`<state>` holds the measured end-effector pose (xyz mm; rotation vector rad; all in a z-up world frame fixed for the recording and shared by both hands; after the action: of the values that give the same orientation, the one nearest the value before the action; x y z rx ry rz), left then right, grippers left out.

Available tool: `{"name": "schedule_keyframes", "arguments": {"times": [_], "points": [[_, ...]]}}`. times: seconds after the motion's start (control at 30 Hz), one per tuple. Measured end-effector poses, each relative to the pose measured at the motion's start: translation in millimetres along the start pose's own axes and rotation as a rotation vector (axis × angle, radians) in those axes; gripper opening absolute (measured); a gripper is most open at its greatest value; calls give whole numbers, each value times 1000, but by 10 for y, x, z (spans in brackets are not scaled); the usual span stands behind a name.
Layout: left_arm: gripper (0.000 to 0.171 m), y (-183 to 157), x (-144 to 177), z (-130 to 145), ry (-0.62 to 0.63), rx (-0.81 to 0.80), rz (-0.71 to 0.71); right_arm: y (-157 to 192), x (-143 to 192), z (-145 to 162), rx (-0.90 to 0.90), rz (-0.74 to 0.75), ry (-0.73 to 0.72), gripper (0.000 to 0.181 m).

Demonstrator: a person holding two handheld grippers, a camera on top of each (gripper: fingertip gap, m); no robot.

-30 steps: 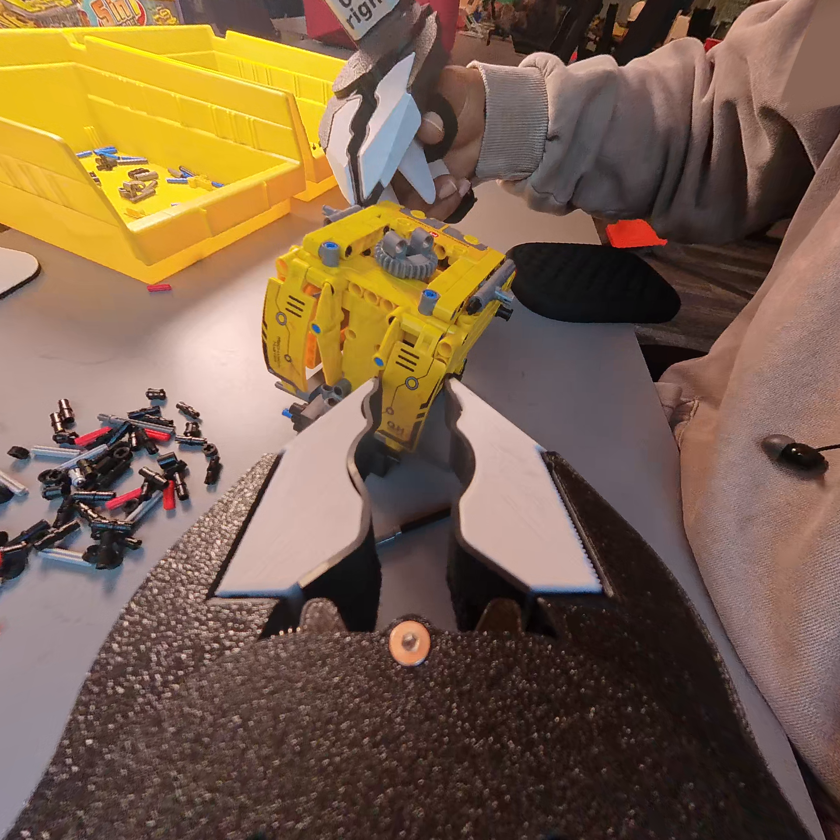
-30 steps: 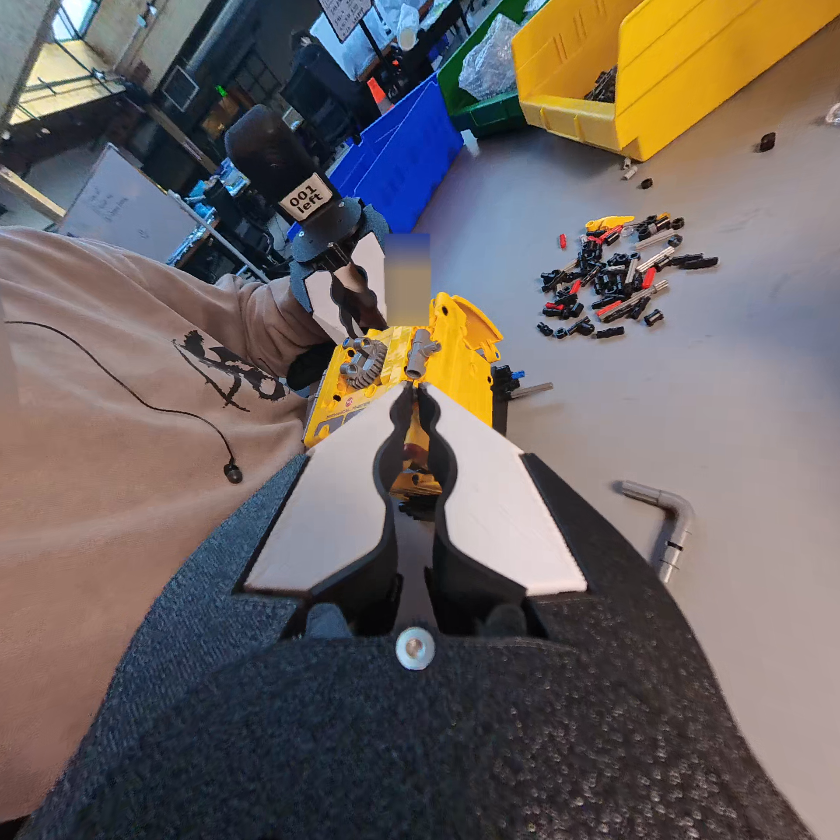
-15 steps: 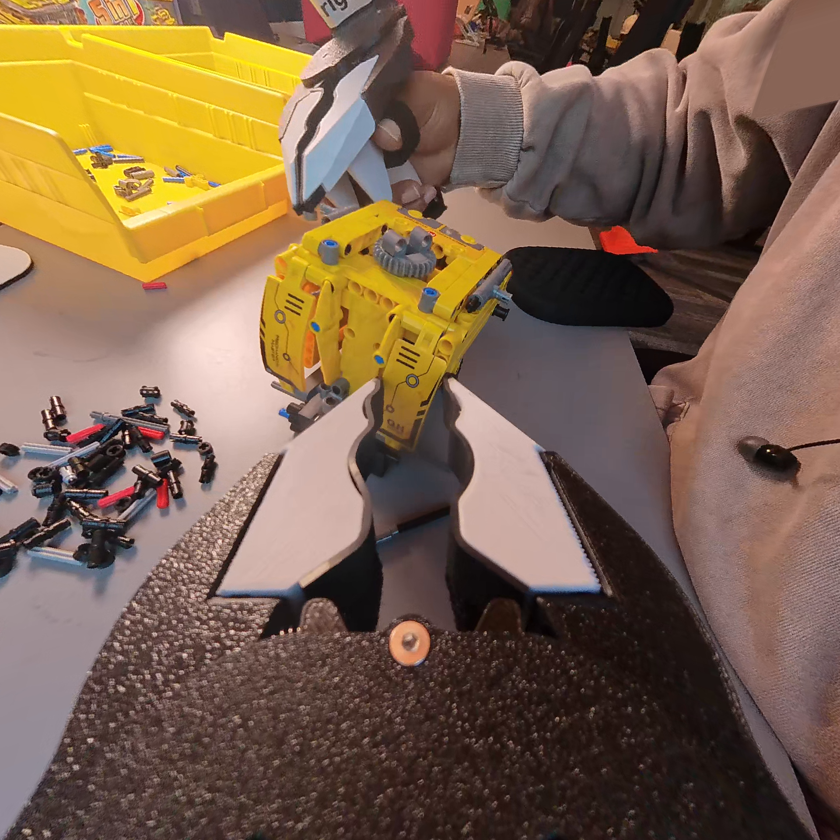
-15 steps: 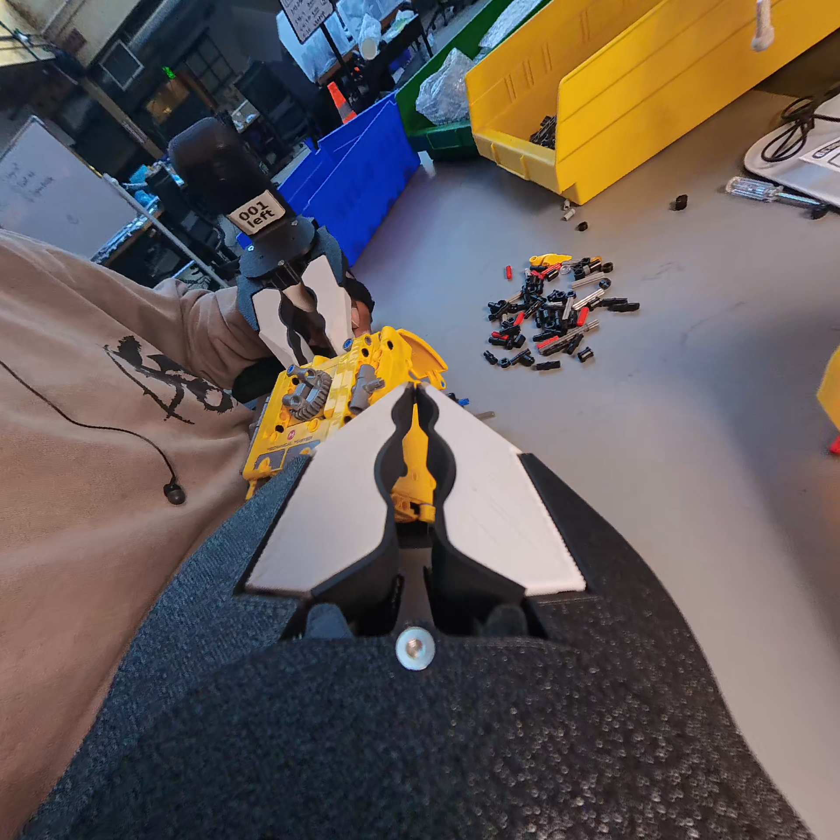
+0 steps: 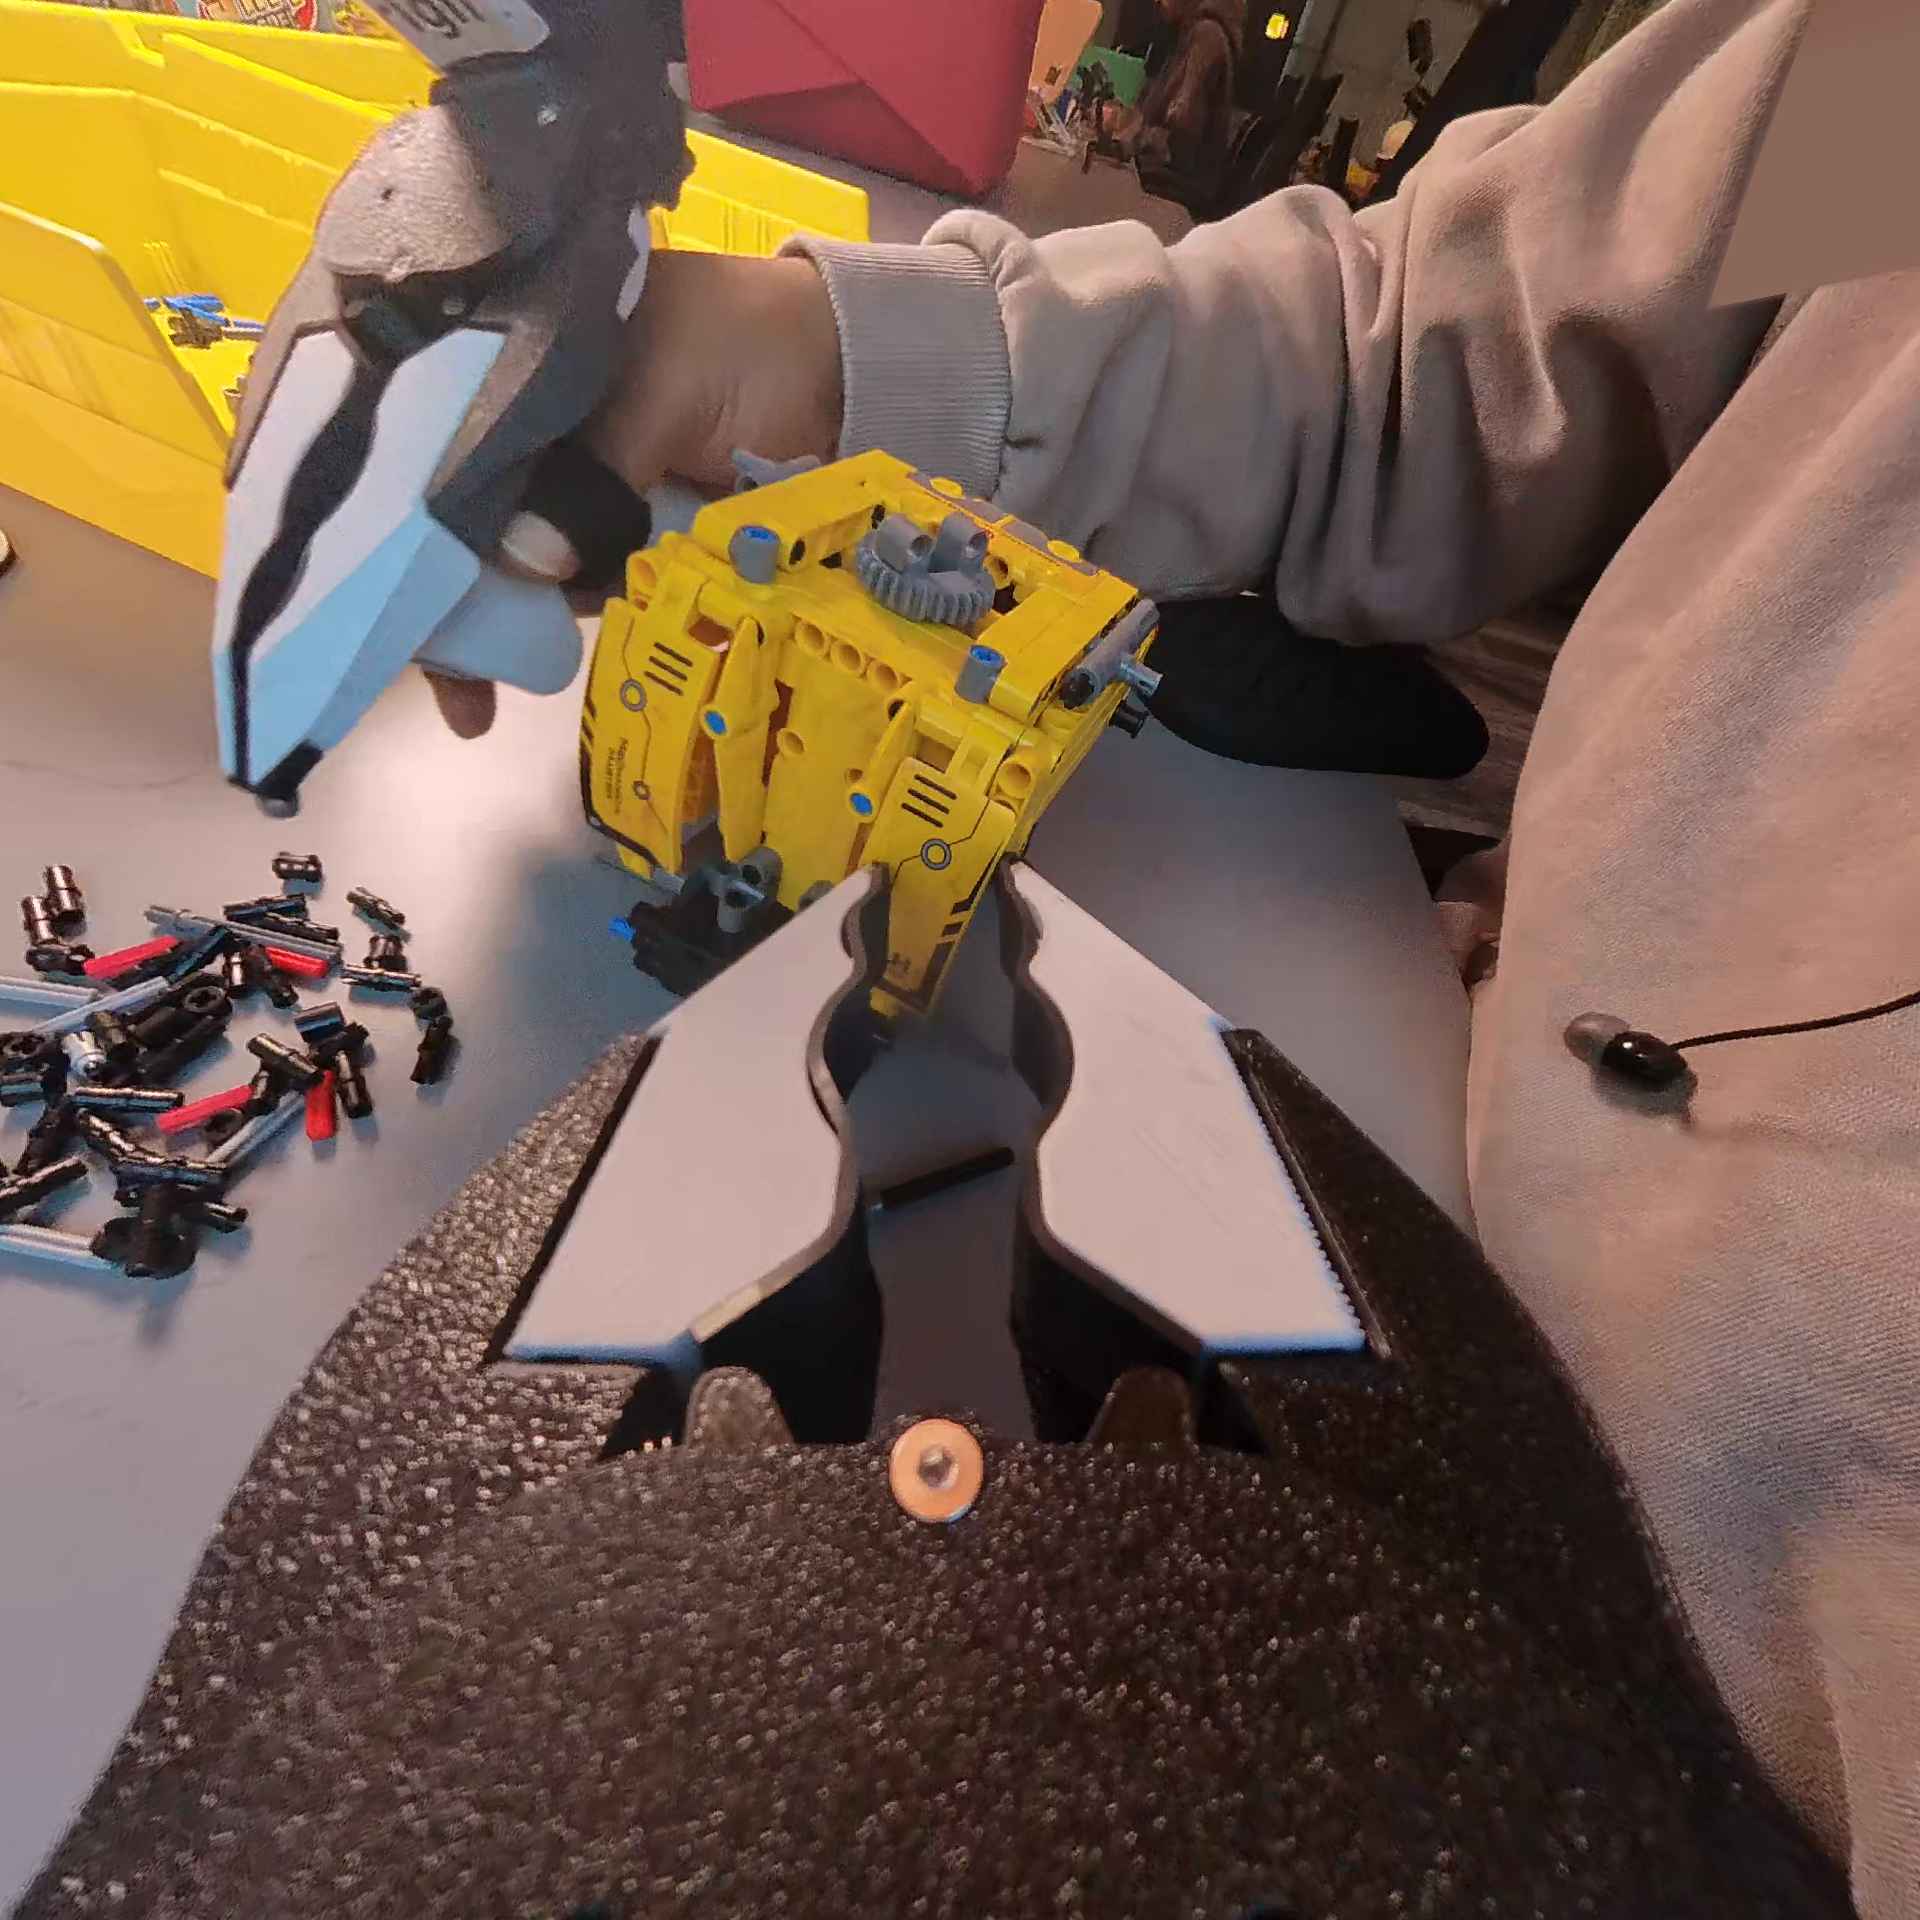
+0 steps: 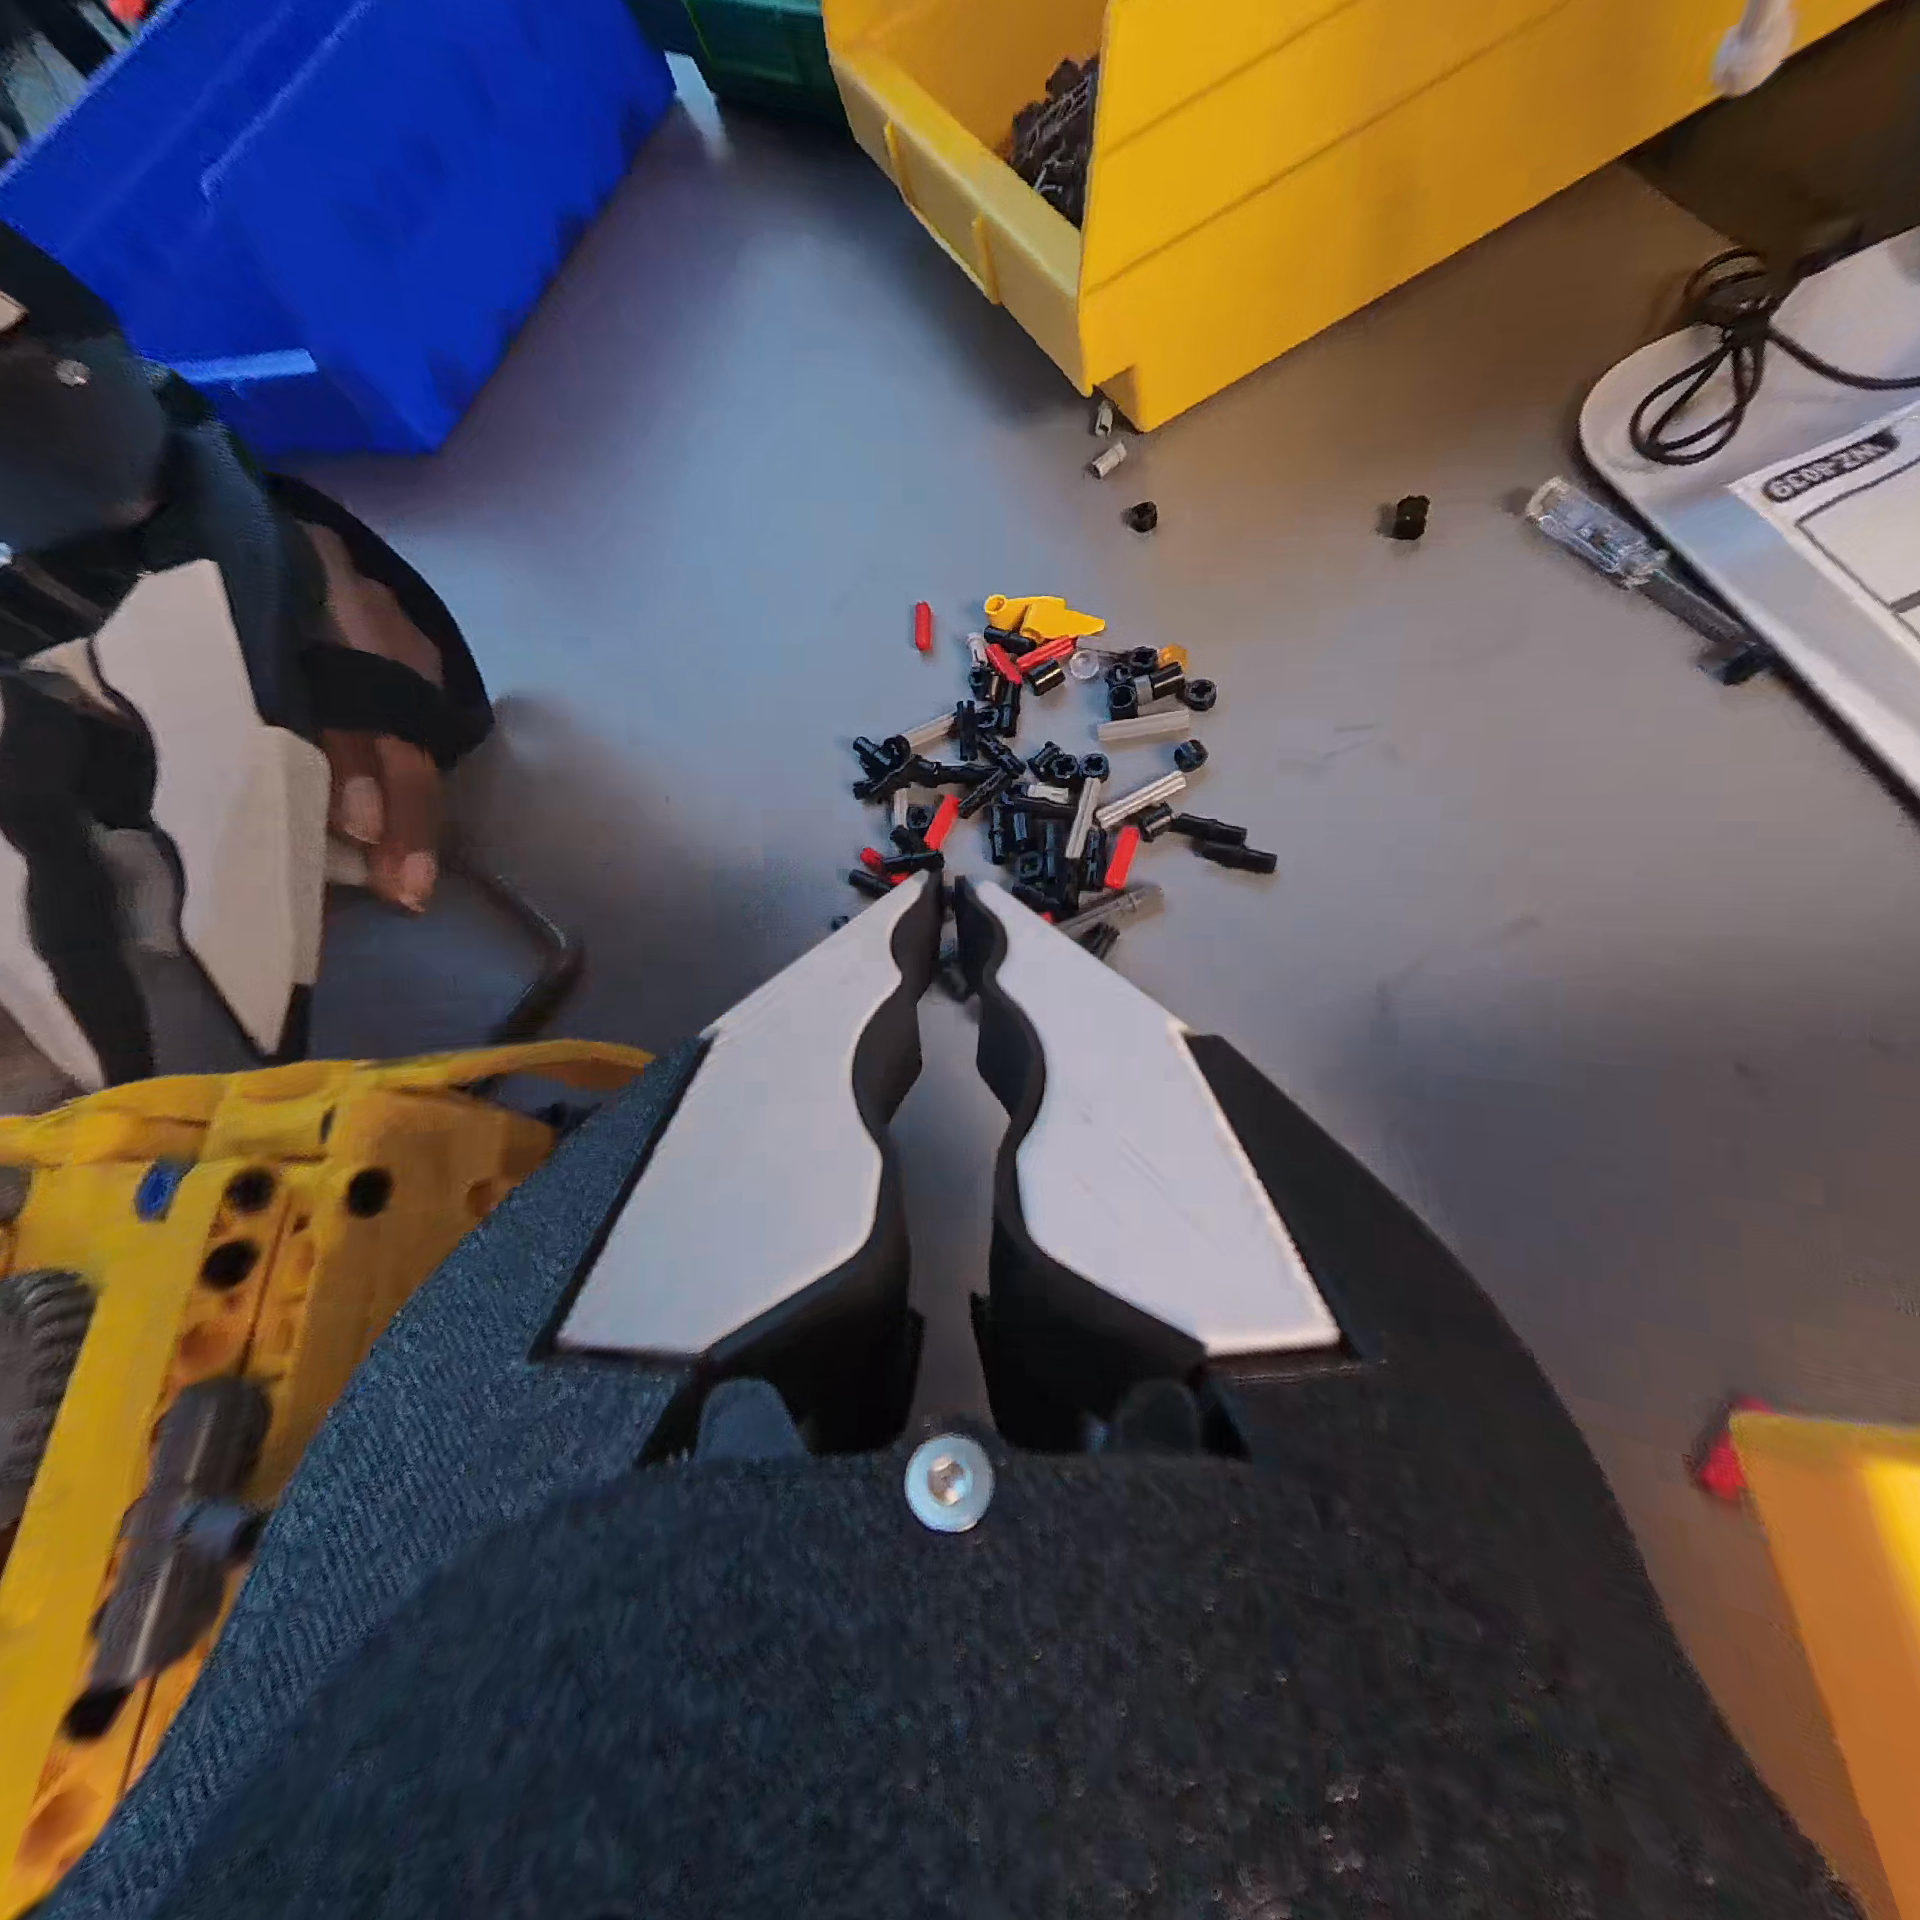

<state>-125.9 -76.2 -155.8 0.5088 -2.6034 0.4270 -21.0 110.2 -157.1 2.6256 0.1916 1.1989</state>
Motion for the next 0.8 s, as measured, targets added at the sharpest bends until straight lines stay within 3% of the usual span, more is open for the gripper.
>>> {"name": "schedule_keyframes", "arguments": {"times": [0.2, 0.27, 0.4, 0.6, 0.8], "points": [[21, -22, 1, 12, -4, -16, -8, -27, -95, -171, 73, 26, -38, 28], [23, -26, 3, 3, -13, -18, -7, -7, 8, -184, 77, 20, -76, 42], [26, -33, 10, -11, -26, -16, -11, 144, 401, -170, 110, 71, -198, 50], [19, -72, -2, -24, -9, -43, -64, 756, 991, 139, 210, 182, -282, 50], [17, -135, -25, -39, 9, -71, -79, 1497, 1001, 706, 385, 351, -162, 49]]}}
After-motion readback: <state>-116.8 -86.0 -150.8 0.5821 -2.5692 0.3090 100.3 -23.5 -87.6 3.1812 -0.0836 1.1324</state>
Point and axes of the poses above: each gripper's, where its closed fingertips meet, x back along the fingers, z out of its underside, y = z × x across the jaws, the point moved 9 cm from there along x, back along the fingers, and after that the axes turned 14 degrees about y, right-handed, at the moved point
